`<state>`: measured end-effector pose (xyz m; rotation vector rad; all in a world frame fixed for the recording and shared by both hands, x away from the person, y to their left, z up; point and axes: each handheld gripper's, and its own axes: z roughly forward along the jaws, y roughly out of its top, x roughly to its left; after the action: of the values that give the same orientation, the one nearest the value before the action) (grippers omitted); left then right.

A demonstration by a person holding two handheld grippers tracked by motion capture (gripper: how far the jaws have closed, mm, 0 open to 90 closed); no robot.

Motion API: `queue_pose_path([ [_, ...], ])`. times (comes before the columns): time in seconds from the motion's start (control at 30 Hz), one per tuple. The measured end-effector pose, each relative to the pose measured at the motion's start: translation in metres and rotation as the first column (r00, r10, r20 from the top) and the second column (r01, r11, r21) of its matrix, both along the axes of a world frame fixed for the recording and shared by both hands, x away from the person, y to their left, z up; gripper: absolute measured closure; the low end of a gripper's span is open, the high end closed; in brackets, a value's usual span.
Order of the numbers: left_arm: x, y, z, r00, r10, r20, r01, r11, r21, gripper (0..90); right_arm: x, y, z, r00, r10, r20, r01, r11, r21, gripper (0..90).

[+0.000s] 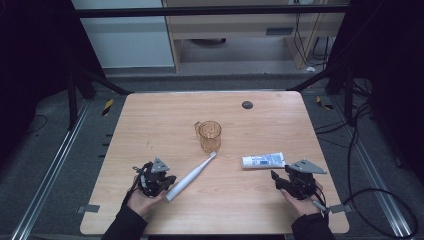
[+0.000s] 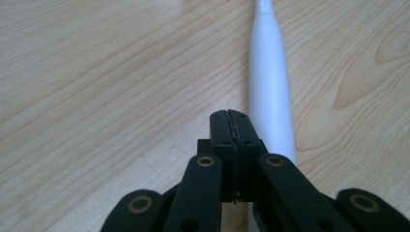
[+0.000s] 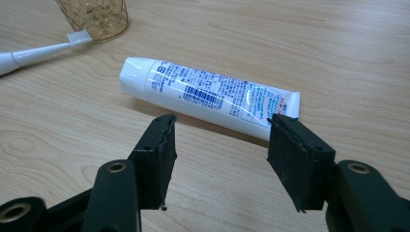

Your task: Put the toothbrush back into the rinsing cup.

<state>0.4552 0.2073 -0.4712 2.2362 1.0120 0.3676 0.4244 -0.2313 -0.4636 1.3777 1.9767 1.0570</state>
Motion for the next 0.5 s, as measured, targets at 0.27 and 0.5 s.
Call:
queue_pose_path([
  [0.27, 0.005, -0.003, 0.016, 0.9994, -0.013, 0.032, 0.014, 0.9986, -0.052, 86.4, 0.000, 0.000, 0.000, 1.0000, -0.001, 0.000, 0.001, 1.000, 0.002, 43.2],
  [0.5, 0.013, -0.012, 0.030, 0.9982, -0.045, 0.040, 0.047, 0.9976, -0.051, 78.9, 0.001, -0.002, 0.001, 1.0000, -0.008, 0.001, 0.008, 1.000, 0.007, 42.8],
])
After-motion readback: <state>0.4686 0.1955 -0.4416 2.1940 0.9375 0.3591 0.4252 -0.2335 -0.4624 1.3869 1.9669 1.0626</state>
